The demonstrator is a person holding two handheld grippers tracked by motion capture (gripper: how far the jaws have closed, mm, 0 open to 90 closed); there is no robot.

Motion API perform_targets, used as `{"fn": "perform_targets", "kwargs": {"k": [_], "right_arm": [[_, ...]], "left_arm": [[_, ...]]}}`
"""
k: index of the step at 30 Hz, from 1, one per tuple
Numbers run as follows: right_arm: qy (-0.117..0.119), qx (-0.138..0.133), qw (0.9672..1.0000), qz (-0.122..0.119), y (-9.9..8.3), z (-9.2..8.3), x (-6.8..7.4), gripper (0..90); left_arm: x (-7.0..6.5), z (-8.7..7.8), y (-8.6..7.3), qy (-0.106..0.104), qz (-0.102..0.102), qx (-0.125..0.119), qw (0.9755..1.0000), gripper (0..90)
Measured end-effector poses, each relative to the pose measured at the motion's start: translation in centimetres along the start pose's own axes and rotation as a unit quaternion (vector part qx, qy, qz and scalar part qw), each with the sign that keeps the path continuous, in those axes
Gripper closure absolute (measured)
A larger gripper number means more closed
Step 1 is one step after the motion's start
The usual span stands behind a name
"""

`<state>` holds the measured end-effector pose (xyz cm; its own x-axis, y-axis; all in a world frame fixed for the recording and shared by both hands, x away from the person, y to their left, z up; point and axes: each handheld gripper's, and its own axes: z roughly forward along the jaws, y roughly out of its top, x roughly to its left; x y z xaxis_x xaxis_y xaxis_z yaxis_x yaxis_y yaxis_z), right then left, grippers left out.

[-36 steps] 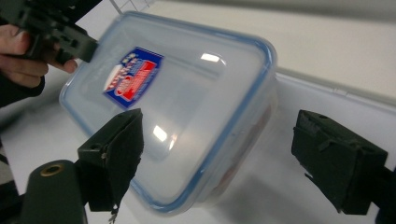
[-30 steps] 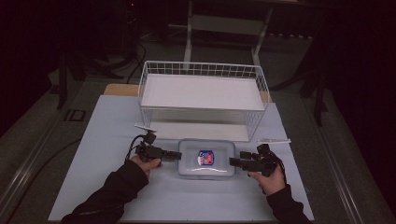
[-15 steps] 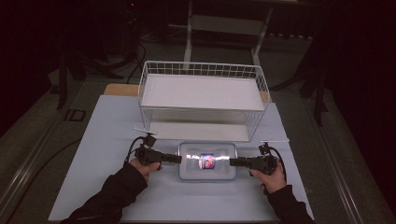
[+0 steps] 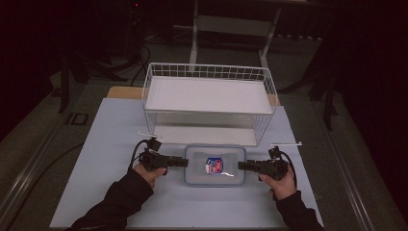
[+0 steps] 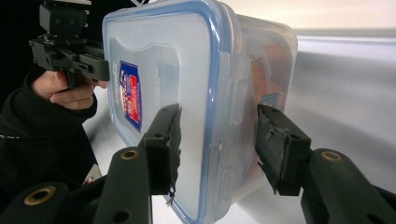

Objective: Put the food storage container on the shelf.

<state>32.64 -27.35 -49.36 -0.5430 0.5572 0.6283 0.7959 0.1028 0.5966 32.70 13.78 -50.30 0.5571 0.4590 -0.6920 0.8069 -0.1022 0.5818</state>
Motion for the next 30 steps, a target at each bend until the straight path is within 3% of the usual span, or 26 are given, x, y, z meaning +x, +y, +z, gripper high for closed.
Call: {"fn": "perform_targets", "kwargs": {"k": [5, 11, 15, 19, 24, 30], "right_arm": [[-0.006, -0.012, 0.9997, -0.018, 1.0, -0.2, 0.4, 51.7], [-0.013, -0.026, 0.9987, -0.042, 2.7, -0.1, 0.7, 51.6], [-0.021, -0.031, 0.9978, -0.055, 3.6, 0.3, 0.5, 51.6], [-0.023, -0.038, 0.9971, -0.062, 4.4, 0.6, 0.0, 51.5], [-0.032, -0.055, 0.9950, -0.077, 5.2, 1.3, -0.6, 51.5], [-0.033, -0.070, 0.9939, -0.078, 5.7, 2.0, -1.7, 51.5]], "left_arm": [[-0.1, -0.2, 0.8, 0.004, 0.012, -0.019, 0.9997, 57.7], [0.1, -0.7, 2.1, 0.012, 0.041, -0.039, 0.9983, 57.6], [0.6, -0.6, 2.7, 0.021, 0.042, -0.047, 0.9978, 57.2], [1.0, -0.3, 3.3, 0.028, 0.044, -0.062, 0.9967, 57.1], [1.8, 0.1, 3.9, 0.043, 0.061, -0.075, 0.9944, 56.3], [2.5, 0.7, 4.6, 0.057, 0.065, -0.094, 0.9918, 55.7]]}}
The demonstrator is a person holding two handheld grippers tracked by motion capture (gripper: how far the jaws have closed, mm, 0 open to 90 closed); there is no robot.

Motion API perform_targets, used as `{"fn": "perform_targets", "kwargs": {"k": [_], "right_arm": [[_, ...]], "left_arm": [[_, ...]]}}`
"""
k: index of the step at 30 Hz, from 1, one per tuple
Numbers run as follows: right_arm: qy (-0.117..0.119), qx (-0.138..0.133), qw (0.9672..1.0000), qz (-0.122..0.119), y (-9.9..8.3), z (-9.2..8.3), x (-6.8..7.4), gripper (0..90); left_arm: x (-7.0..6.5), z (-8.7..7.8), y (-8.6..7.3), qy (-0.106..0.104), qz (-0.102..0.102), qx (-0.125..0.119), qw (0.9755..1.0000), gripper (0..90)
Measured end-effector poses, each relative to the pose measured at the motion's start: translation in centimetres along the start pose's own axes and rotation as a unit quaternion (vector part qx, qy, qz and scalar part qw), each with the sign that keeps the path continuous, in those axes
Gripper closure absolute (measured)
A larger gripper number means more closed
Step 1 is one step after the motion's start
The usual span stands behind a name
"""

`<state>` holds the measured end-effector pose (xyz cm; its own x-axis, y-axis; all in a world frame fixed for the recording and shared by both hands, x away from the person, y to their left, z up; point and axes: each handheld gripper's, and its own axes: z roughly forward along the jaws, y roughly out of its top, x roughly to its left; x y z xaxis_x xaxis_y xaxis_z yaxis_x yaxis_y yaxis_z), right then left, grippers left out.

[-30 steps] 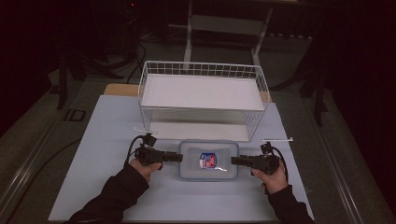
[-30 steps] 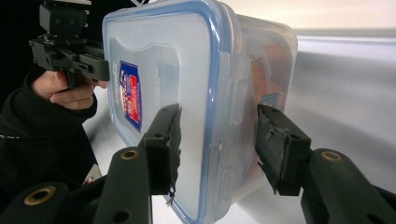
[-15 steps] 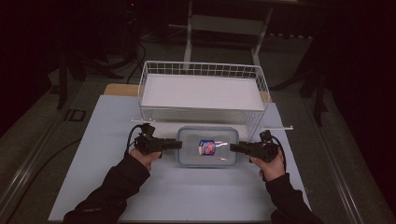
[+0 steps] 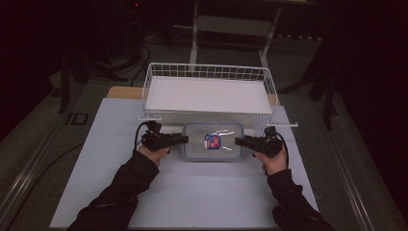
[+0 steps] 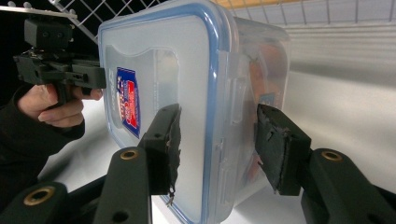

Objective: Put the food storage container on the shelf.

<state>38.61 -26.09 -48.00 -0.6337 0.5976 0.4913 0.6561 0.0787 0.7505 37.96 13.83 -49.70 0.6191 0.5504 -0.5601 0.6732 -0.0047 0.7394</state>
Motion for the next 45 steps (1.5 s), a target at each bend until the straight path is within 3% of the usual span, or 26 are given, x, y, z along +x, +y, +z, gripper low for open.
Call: {"fn": "perform_targets", "kwargs": {"k": [4, 7, 8, 12, 13, 21, 22, 24, 26, 28, 30, 34, 39, 42, 43, 45], "right_arm": [[-0.005, -0.008, 1.0000, 0.002, 0.0, 0.5, -0.7, 51.4], [-0.012, -0.009, 0.9999, 0.003, 0.0, 1.0, -1.1, 51.3], [-0.014, -0.011, 0.9998, 0.002, -0.1, 1.1, -1.2, 51.3], [-0.018, -0.010, 0.9998, 0.003, 0.0, 1.4, -1.5, 51.2], [-0.019, -0.012, 0.9997, 0.003, 0.0, 1.5, -1.6, 51.2], [-0.023, -0.018, 0.9995, 0.013, -0.2, 1.8, -1.7, 48.9], [-0.037, -0.017, 0.9992, 0.005, -0.4, 2.0, -1.8, 49.0], [-0.055, -0.023, 0.9982, -0.006, -0.5, 2.2, -1.5, 50.1], [-0.064, -0.026, 0.9976, -0.005, -0.4, 2.2, -1.4, 49.4], [-0.072, -0.028, 0.9970, -0.006, -0.3, 2.3, -1.3, 47.8], [-0.084, -0.032, 0.9959, -0.006, -0.2, 2.4, -1.2, 45.3], [-0.112, -0.041, 0.9927, -0.013, 0.0, 2.7, -0.9, 42.3], [-0.130, -0.042, 0.9905, -0.011, 0.1, 2.8, -0.8, 35.8], [-0.136, -0.045, 0.9895, -0.017, 0.0, 2.7, -0.6, 35.3], [-0.136, -0.046, 0.9895, -0.018, -0.1, 2.6, -0.4, 35.2], [-0.134, -0.045, 0.9896, -0.023, -0.2, 2.2, 0.1, 35.1]], "left_arm": [[0.5, 0.6, 0.2, 0.011, 0.001, -0.012, 0.9999, 54.9], [0.6, 1.0, 0.1, 0.020, -0.011, -0.016, 0.9996, 54.1], [0.8, 1.2, 0.1, 0.028, -0.003, -0.012, 0.9995, 53.9], [1.2, 1.4, 0.1, 0.032, 0.001, -0.017, 0.9993, 53.4], [1.3, 1.5, 0.2, 0.031, -0.006, -0.020, 0.9993, 53.4], [1.4, 1.9, -0.4, 0.038, 0.006, -0.042, 0.9984, 51.3], [1.4, 2.2, -0.5, 0.048, 0.004, -0.037, 0.9982, 49.4], [1.7, 2.4, -0.9, 0.043, -0.005, -0.048, 0.9979, 46.0], [1.4, 2.5, -1.0, 0.060, 0.017, -0.065, 0.9960, 46.3], [1.1, 2.5, -0.8, 0.072, 0.030, -0.066, 0.9948, 47.1], [1.1, 2.7, -0.7, 0.076, 0.018, -0.063, 0.9949, 47.6], [1.2, 2.8, -0.6, 0.079, 0.011, -0.067, 0.9946, 45.7], [1.1, 2.9, -0.5, 0.093, 0.017, -0.062, 0.9936, 41.1], [0.7, 2.7, -0.5, 0.084, 0.016, -0.065, 0.9941, 34.9], [0.5, 2.3, -0.5, 0.074, 0.031, -0.063, 0.9948, 34.9], [0.2, 1.9, -0.5, 0.065, 0.030, -0.067, 0.9952, 29.7]]}}
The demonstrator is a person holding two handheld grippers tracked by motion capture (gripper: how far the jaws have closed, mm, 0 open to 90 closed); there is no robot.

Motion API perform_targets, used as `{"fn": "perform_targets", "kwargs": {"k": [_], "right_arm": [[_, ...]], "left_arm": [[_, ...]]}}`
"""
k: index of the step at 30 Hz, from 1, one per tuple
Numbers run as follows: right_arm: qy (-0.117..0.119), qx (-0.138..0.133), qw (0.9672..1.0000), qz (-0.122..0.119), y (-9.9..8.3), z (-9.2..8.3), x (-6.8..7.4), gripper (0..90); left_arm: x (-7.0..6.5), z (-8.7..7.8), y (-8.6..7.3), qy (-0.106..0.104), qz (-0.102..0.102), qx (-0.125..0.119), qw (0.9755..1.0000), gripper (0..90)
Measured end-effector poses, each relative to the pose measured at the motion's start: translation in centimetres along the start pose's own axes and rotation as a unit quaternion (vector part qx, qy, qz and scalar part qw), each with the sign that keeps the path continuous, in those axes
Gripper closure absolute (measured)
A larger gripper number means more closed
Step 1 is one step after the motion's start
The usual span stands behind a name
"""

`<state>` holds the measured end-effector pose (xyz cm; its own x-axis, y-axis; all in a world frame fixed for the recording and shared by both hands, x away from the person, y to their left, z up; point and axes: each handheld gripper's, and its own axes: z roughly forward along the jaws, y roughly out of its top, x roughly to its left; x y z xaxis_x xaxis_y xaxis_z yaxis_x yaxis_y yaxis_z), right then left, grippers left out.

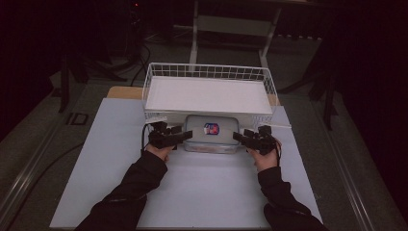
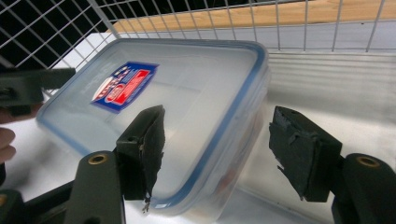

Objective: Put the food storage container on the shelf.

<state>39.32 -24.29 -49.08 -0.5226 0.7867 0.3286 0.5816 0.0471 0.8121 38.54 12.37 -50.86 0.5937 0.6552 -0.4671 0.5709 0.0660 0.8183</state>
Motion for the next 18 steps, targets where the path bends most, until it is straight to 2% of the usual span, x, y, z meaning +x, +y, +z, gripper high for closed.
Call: {"fn": "perform_targets", "kwargs": {"k": [2, 6, 10, 12, 14, 15, 18], "right_arm": [[0.002, -0.001, 1.0000, -0.006, 0.1, -0.5, 0.4, 35.1], [0.011, -0.005, 0.9998, -0.019, 0.2, -1.6, 1.3, 35.2], [0.028, -0.009, 0.9990, -0.033, 0.1, -2.8, 2.9, 39.5], [0.033, -0.005, 0.9987, -0.039, -0.1, -3.0, 3.6, 49.1], [0.041, 0.001, 0.9982, -0.044, -0.5, -3.1, 4.4, 58.2], [0.041, 0.001, 0.9982, -0.044, -0.5, -3.1, 4.4, 58.2], [0.065, 0.021, 0.9964, -0.049, -1.4, -2.7, 5.7, 76.1]], "left_arm": [[-0.3, -0.6, 0.1, -0.011, 0.000, 0.000, 0.9999, 25.7], [-1.2, -2.0, 0.1, -0.019, 0.018, -0.002, 0.9997, 18.6], [-1.8, -3.3, -0.1, -0.040, 0.018, 0.009, 0.9990, 12.9], [-2.3, -3.9, -0.4, -0.049, 0.017, 0.018, 0.9985, 8.9], [-2.9, -4.6, -0.7, -0.043, 0.035, 0.029, 0.9981, 6.2], [-2.9, -4.6, -0.7, -0.043, 0.035, 0.029, 0.9981, 2.8], [-3.4, -5.9, -1.3, -0.035, 0.039, 0.033, 0.9981, 0.0]]}}
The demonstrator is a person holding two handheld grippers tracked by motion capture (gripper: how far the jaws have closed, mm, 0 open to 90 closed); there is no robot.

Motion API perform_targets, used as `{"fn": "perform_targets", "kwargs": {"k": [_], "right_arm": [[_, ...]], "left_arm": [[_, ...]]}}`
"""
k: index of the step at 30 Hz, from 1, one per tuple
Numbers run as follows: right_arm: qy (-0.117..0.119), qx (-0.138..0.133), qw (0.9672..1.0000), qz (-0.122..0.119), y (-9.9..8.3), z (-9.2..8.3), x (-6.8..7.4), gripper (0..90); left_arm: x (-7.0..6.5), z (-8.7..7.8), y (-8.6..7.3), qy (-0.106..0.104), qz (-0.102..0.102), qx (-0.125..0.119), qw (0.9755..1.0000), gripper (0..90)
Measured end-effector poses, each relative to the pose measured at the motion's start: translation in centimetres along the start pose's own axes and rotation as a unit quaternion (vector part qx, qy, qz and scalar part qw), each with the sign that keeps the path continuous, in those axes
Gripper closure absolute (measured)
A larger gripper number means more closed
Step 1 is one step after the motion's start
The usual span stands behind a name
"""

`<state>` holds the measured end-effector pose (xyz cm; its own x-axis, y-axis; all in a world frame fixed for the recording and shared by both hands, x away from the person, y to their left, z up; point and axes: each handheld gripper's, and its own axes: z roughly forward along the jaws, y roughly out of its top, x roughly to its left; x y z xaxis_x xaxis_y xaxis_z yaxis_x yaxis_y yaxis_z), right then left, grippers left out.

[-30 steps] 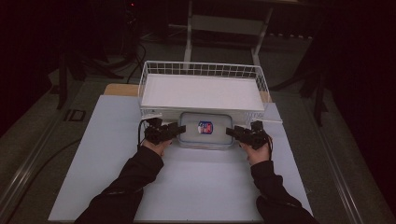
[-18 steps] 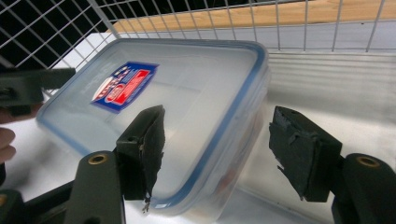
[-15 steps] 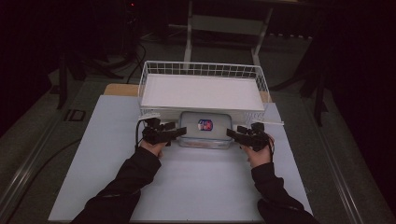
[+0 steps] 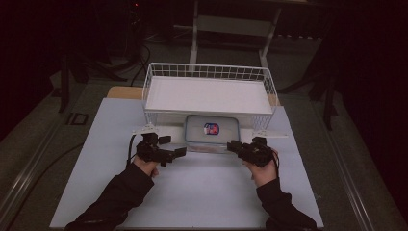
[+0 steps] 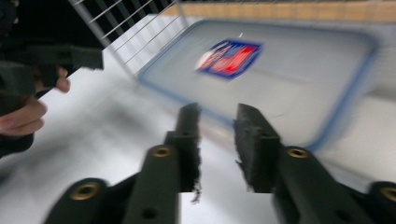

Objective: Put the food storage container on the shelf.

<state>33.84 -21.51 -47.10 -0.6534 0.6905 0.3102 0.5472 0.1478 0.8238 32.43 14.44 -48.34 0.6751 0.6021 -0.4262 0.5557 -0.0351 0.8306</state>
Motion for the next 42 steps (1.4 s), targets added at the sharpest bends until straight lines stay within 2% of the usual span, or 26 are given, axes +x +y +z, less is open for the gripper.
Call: {"fn": "perform_targets", "kwargs": {"k": [3, 5, 8, 12, 16, 19, 23, 27, 33, 42], "right_arm": [[0.013, 0.019, 0.9997, -0.011, -0.6, 0.8, 0.8, 89.6], [0.016, 0.031, 0.9993, -0.009, -1.0, 1.5, 1.0, 89.8], [0.017, 0.045, 0.9988, -0.010, -1.5, 2.7, 1.1, 89.8], [0.011, 0.057, 0.9982, -0.015, -1.8, 4.2, 1.0, 89.8], [0.003, 0.056, 0.9983, -0.013, -1.8, 5.0, 0.6, 89.8], [-0.003, 0.058, 0.9983, -0.010, -1.9, 5.6, 0.3, 89.8], [-0.002, 0.055, 0.9985, -0.005, -1.9, 6.2, 0.1, 89.8], [-0.007, 0.053, 0.9985, -0.006, -1.6, 6.6, 0.1, 89.8], [-0.019, 0.047, 0.9987, 0.002, -1.0, 7.2, -0.6, 89.8], [-0.031, 0.037, 0.9988, 0.006, 0.1, 8.4, -1.3, 89.8]], "left_arm": [[-0.5, -0.8, -0.6, 0.010, 0.002, -0.005, 0.9999, 0.0], [-0.8, -1.0, -1.2, 0.019, 0.015, -0.003, 0.9997, 0.0], [-1.1, -1.3, -2.0, 0.029, 0.022, -0.004, 0.9993, 0.0], [-1.1, -1.4, -2.3, 0.025, 0.022, -0.009, 0.9994, 0.0], [-1.1, -1.5, -2.6, 0.032, 0.031, -0.023, 0.9988, 0.0], [-1.1, -1.4, -2.7, 0.041, 0.040, -0.018, 0.9982, 0.0], [-1.1, -1.3, -2.8, 0.045, 0.043, -0.018, 0.9979, 0.0], [-1.0, -1.2, -2.9, 0.044, 0.040, -0.016, 0.9981, 0.0], [-1.1, -1.1, -2.9, 0.049, 0.055, -0.019, 0.9971, 0.0], [-1.0, -1.0, -3.1, 0.050, 0.057, -0.022, 0.9969, 0.0]]}}
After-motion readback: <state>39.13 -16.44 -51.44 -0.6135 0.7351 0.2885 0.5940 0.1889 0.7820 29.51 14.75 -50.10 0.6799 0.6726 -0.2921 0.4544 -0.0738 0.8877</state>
